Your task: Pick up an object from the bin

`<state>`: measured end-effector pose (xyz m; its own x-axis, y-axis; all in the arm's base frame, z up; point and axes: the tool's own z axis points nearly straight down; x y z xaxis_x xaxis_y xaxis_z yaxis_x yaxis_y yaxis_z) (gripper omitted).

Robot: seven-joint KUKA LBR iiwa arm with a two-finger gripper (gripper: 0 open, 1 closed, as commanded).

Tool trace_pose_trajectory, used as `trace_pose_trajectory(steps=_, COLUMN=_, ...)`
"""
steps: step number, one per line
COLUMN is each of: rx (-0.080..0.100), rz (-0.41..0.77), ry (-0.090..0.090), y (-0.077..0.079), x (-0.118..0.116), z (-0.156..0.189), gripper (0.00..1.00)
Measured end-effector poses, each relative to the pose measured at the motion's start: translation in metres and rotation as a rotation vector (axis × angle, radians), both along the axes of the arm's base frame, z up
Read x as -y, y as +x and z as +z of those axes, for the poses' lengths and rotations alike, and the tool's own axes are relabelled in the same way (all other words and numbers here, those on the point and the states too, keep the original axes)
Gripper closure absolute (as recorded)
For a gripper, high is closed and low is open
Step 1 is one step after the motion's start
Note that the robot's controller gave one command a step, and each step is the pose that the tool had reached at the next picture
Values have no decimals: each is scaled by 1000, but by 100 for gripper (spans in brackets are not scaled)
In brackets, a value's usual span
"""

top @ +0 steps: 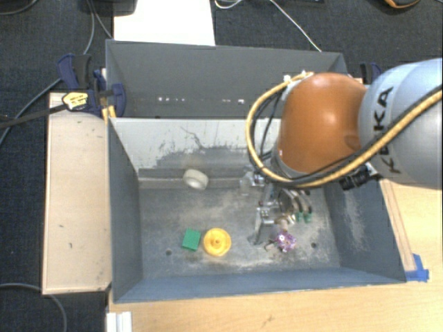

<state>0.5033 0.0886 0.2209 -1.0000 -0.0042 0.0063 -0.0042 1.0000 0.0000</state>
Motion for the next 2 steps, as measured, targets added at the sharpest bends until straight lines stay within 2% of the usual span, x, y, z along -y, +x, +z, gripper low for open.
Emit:
trace_pose_trajectory(steps=1, rx=9, rz=-5, ry=1, y=2, x=1, z=4, gripper=0)
trace_pose_trajectory(steps=2, rx=7, rz=-78, ry=2, y=-3, x=-25, z=-121, gripper=0)
